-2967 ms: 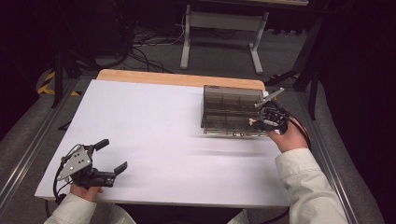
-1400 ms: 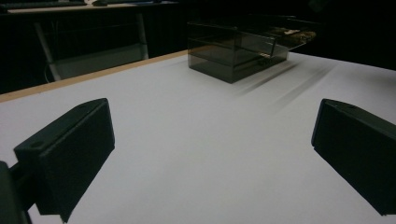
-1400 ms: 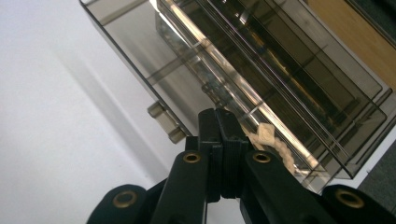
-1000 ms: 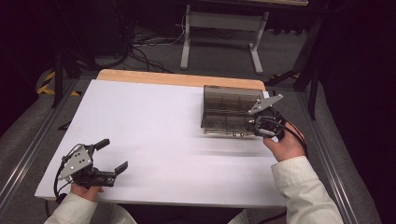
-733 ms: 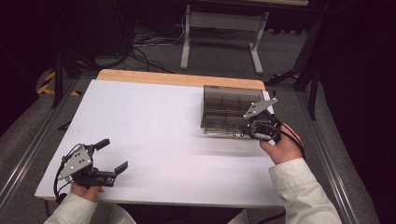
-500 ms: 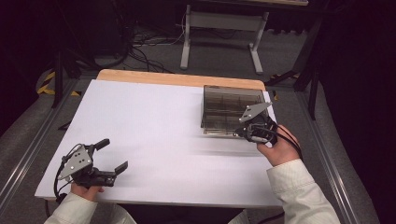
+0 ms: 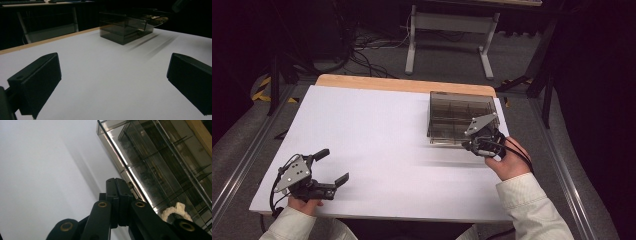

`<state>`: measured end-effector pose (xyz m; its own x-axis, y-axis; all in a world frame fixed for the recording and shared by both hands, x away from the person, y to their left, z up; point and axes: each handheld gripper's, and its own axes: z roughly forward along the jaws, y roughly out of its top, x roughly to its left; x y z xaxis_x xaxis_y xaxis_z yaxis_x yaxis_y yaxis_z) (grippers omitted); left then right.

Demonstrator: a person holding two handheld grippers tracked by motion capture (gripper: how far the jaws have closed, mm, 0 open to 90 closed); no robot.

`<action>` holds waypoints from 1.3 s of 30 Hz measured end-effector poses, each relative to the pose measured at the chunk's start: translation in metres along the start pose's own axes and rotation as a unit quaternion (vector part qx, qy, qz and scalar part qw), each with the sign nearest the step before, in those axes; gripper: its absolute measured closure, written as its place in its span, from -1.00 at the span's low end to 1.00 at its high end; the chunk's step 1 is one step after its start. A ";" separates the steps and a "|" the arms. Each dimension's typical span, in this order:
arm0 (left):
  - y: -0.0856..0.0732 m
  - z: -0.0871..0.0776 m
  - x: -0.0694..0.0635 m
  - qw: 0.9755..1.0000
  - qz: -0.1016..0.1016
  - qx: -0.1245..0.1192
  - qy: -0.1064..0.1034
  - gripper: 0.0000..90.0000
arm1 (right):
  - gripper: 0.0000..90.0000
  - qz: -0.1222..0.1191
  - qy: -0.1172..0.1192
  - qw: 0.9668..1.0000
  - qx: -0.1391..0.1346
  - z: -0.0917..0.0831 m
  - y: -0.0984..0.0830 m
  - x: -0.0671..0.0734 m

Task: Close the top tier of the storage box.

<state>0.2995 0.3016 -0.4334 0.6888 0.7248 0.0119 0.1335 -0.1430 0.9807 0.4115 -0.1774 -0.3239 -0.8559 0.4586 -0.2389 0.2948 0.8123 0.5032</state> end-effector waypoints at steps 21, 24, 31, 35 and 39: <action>0.000 0.000 0.000 1.000 0.003 0.001 0.001 -1.00 | 1.00 0.025 0.004 0.998 0.057 0.024 -0.014 -0.008; 0.000 0.000 0.000 1.000 0.003 0.001 0.000 -1.00 | 1.00 0.029 0.005 0.998 0.063 0.028 -0.016 -0.009; 0.000 0.000 0.000 1.000 0.004 0.001 0.000 -1.00 | 1.00 0.031 -0.003 0.997 0.071 0.034 -0.017 -0.012; 0.000 0.000 0.000 1.000 0.003 0.001 0.001 -1.00 | 1.00 0.035 -0.010 0.996 0.077 0.037 -0.016 -0.014; 0.000 0.000 0.000 1.000 0.003 0.000 0.000 -1.00 | 1.00 0.037 -0.010 0.996 0.077 0.039 -0.016 -0.015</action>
<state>0.2995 0.3022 -0.4330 0.6891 0.7244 0.0185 0.1291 -0.1478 0.9806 0.4360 -0.1831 -0.3603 -0.8214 0.5250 -0.2230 0.4197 0.8211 0.3868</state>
